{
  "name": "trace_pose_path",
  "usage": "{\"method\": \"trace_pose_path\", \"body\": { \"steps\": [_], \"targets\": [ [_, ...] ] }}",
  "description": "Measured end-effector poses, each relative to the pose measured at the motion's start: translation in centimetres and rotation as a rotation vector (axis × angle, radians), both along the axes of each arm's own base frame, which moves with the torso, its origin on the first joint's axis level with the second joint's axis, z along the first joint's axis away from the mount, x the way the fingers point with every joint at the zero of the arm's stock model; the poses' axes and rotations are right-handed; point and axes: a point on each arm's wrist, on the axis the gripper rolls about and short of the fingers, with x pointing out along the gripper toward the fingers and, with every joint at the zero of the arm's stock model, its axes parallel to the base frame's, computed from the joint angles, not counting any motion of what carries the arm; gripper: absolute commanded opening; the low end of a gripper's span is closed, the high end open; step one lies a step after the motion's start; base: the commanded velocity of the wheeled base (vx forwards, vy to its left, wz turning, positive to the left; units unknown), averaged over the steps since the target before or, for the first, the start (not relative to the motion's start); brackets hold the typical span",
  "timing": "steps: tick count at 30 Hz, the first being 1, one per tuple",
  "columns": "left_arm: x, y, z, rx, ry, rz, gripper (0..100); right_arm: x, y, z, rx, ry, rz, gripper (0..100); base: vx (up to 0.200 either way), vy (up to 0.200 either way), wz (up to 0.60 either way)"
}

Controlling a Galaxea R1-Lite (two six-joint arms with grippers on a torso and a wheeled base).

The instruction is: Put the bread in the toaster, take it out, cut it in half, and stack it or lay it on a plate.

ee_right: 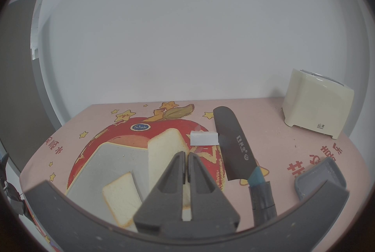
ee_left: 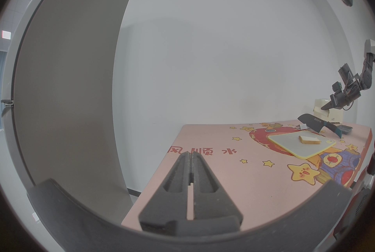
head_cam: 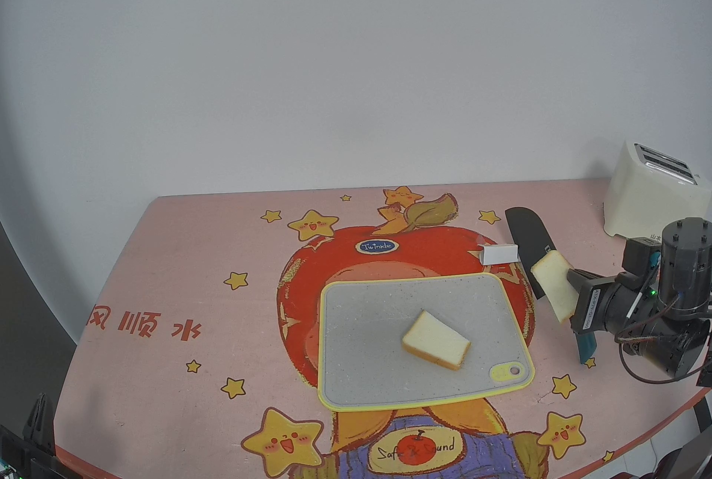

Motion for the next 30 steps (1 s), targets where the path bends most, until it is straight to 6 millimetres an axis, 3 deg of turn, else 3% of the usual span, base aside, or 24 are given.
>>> {"method": "trace_pose_path", "body": {
  "steps": [16,30],
  "targets": [
    [0.00,0.00,0.00,0.000,0.000,0.000,0,-0.20,-0.13,0.04,0.000,-0.002,0.001,0,0.000,0.000,0.00],
    [0.00,0.00,0.00,-0.001,0.000,0.001,0,-0.22,-0.14,-0.18,-0.005,0.006,0.001,0,0.000,-0.200,0.00]
  ]
}}
